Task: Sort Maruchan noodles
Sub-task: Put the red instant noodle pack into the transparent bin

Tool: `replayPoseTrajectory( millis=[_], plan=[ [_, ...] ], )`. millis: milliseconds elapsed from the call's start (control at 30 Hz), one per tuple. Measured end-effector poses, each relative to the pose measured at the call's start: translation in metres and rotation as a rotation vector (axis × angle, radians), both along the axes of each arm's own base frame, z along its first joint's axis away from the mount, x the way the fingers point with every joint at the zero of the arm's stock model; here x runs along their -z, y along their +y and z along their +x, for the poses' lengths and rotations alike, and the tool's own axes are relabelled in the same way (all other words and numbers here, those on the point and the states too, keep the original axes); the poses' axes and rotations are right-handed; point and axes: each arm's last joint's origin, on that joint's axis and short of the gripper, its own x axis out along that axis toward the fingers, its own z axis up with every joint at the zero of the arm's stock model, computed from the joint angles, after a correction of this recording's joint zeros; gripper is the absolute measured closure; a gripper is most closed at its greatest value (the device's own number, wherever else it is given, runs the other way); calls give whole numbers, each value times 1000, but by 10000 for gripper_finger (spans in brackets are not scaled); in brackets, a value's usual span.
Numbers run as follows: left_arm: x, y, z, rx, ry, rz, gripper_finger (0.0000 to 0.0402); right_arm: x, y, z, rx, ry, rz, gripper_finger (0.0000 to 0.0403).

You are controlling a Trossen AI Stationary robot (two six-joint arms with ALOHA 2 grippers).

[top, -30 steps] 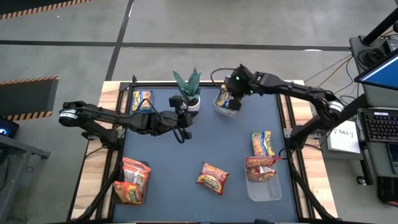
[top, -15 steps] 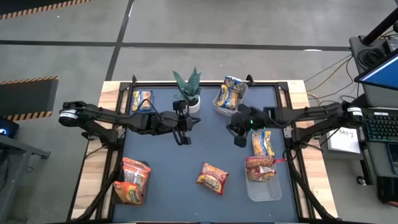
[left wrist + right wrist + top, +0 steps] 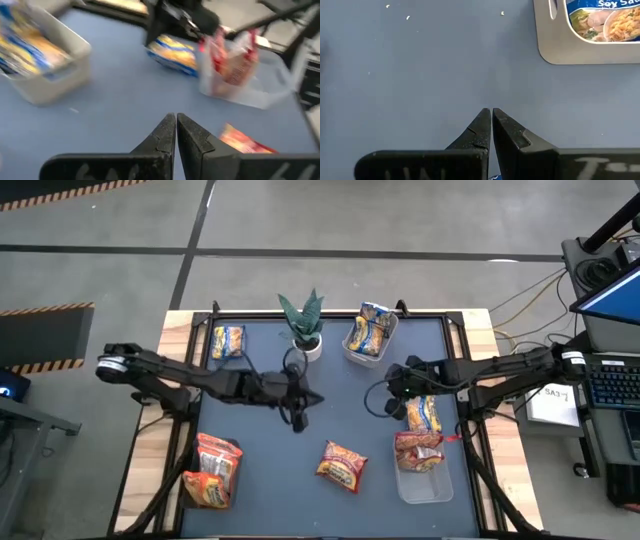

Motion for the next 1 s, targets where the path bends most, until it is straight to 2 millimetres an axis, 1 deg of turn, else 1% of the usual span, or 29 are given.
replayPoseTrajectory(
  millis=[133,267,333,433,500,600,733,833,900,1000],
  plan=[
    [15,-34,6,81,13,-44,402,1,2,1,-20,4,1,394],
    [34,-68,8,177,52,-39,402,-2,9,7,-80,-59,-34,394],
    [40,-81,9,202,50,-54,402,-5,12,10,-140,-88,-76,394],
    [47,-93,13,209,28,-96,402,-11,13,14,-229,-144,-148,394],
    [51,-98,14,211,26,-111,402,-17,13,17,-293,-188,-202,394],
    [58,-100,15,192,43,-152,402,-26,14,17,-411,-251,-263,394],
    [63,-101,16,146,62,-226,399,-41,16,7,-557,-337,-272,394],
    [63,-103,16,136,58,-246,380,-50,17,-5,-592,-399,-252,394],
    [63,-104,15,118,54,-245,363,-53,17,-15,-606,-426,-258,394],
    [63,-104,15,35,27,-214,331,-53,16,-29,-615,-469,-282,394]
  ],
)
